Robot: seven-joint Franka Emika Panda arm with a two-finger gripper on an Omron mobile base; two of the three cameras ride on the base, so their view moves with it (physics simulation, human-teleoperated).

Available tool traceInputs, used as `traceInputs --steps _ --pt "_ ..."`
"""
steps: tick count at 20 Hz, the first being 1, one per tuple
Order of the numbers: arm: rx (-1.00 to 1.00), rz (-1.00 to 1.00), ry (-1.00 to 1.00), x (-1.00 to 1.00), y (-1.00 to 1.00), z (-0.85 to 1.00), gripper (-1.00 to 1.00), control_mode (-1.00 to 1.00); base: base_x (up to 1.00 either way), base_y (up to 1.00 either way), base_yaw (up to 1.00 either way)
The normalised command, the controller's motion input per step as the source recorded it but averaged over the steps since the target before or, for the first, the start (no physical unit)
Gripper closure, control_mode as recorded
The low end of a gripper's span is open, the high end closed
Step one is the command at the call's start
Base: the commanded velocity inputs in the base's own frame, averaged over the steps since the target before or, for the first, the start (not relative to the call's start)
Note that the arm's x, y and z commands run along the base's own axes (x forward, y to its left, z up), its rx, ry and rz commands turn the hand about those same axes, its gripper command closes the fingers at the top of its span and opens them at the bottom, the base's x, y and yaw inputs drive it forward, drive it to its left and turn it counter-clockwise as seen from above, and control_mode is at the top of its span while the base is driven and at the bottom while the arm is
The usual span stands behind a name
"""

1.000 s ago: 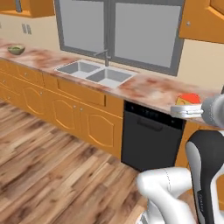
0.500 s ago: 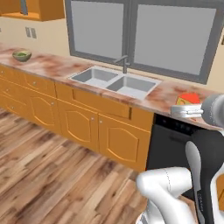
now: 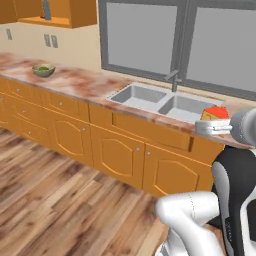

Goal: Pick the cheese from the fridge and the cheese grater from the cabinet and place them next to the salad bowl.

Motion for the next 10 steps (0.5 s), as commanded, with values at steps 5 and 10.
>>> traceInputs --steps 5,10 --pt "0.00 0.00 0.00 0.00 0.00 0.00 1.00 1.00 1.00 0.72 -0.20" --pt "0.00 0.00 0.00 0.00 0.00 0.00 1.00 1.00 0.98 0.65 -0.27"
